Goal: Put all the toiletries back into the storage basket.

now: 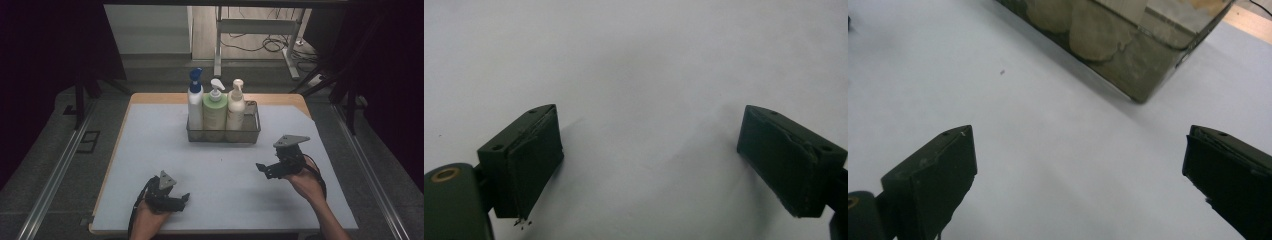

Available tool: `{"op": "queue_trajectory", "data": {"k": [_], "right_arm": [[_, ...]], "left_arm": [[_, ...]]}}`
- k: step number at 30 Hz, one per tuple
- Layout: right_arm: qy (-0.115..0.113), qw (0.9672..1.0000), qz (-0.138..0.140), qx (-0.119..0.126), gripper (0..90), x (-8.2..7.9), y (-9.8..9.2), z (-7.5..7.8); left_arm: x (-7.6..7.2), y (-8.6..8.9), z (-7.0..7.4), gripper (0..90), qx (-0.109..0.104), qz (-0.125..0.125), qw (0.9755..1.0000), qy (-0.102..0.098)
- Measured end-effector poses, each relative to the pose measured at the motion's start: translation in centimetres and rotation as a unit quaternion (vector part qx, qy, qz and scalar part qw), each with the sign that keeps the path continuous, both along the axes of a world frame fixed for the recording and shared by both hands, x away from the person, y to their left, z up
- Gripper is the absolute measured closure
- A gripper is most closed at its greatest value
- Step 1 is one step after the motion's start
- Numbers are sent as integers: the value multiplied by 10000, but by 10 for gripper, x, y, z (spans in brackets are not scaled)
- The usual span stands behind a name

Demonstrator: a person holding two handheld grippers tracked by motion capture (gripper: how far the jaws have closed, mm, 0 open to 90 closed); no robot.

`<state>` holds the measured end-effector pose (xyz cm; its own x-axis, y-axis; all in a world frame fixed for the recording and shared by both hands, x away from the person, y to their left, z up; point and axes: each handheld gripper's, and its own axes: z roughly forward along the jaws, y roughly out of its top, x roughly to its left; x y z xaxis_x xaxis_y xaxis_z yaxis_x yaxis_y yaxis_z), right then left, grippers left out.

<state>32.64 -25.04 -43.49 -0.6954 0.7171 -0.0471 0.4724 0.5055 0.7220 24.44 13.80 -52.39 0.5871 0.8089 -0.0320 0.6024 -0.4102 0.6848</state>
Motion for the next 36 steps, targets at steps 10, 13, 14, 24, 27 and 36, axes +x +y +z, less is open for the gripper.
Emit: {"op": "queue_trajectory", "data": {"k": [10,13,14,24,27,36], "right_arm": [[-31,9999,-143,35,0,-16,-16,-26],[2,9998,-186,-1,0,-19,-20,-36],[51,9998,-193,4,0,-20,-21,-40],[282,9991,-312,35,0,-29,-35,-69],[299,9990,-319,3,0,-32,-37,-78],[337,9989,-323,-1,0,-34,-38,-87]], "left_arm": [[0,0,0,106,-5,5,10000,-3],[0,0,0,106,-5,4,10000,-4],[0,0,0,106,-4,4,10000,-4],[0,0,0,106,-4,5,10000,-7],[0,0,0,106,-4,3,10000,-8],[0,0,0,106,-1,2,10000,-6]]}}
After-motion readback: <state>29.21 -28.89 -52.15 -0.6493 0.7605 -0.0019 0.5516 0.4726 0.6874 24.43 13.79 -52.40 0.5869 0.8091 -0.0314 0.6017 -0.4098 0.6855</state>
